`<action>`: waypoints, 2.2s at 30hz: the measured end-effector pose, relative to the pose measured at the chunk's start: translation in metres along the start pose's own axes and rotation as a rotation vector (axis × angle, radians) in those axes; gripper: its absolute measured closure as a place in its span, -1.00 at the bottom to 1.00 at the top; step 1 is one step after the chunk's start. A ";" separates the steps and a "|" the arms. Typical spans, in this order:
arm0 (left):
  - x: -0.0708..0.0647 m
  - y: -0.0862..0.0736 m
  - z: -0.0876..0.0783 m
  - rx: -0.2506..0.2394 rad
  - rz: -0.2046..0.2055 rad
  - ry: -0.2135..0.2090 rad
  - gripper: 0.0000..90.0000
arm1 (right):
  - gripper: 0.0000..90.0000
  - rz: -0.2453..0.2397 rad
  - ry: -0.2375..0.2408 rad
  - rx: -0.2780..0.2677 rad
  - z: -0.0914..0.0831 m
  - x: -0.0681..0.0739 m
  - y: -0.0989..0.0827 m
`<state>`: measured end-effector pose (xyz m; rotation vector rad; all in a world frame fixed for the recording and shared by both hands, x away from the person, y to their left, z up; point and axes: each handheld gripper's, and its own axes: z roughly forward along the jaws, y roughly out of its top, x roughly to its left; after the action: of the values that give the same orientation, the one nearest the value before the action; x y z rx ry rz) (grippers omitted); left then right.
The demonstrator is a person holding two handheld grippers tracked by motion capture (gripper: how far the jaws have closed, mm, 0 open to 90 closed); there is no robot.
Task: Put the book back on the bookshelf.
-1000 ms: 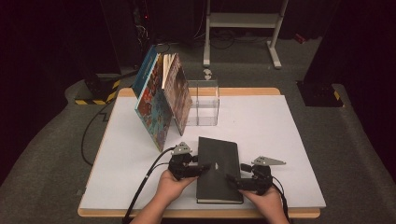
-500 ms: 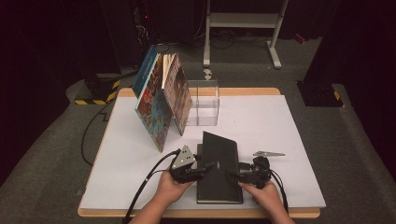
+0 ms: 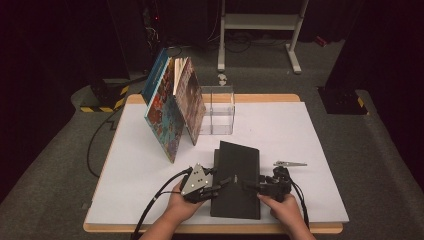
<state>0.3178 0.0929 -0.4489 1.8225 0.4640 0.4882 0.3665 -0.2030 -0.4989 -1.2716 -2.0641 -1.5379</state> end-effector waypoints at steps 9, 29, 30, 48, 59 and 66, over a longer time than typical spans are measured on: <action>0.006 0.009 -0.001 0.026 -0.047 0.065 0.21 | -0.32 -0.211 -0.144 -0.192 -0.027 0.031 0.002; 0.011 -0.017 -0.005 0.037 -0.090 0.128 -0.15 | -0.38 -0.464 -0.229 -0.340 -0.039 0.062 -0.001; 0.012 -0.019 -0.006 0.038 -0.097 0.128 -0.18 | -0.43 -0.468 -0.219 -0.340 -0.038 0.062 0.000; 0.074 -0.077 -0.079 0.118 -0.376 0.357 -0.29 | 0.18 -0.647 -0.202 -0.276 -0.028 0.086 0.017; 0.088 -0.089 -0.097 0.131 -0.430 0.434 -0.28 | 0.21 -0.513 -0.321 -0.353 -0.015 0.091 0.034; 0.087 -0.089 -0.099 0.129 -0.427 0.417 -0.27 | 0.21 -0.511 -0.445 -0.393 0.004 0.098 0.070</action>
<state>0.3300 0.2434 -0.4976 1.6763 1.1646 0.5474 0.3644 -0.1486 -0.3913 -1.3855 -2.6106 -2.1234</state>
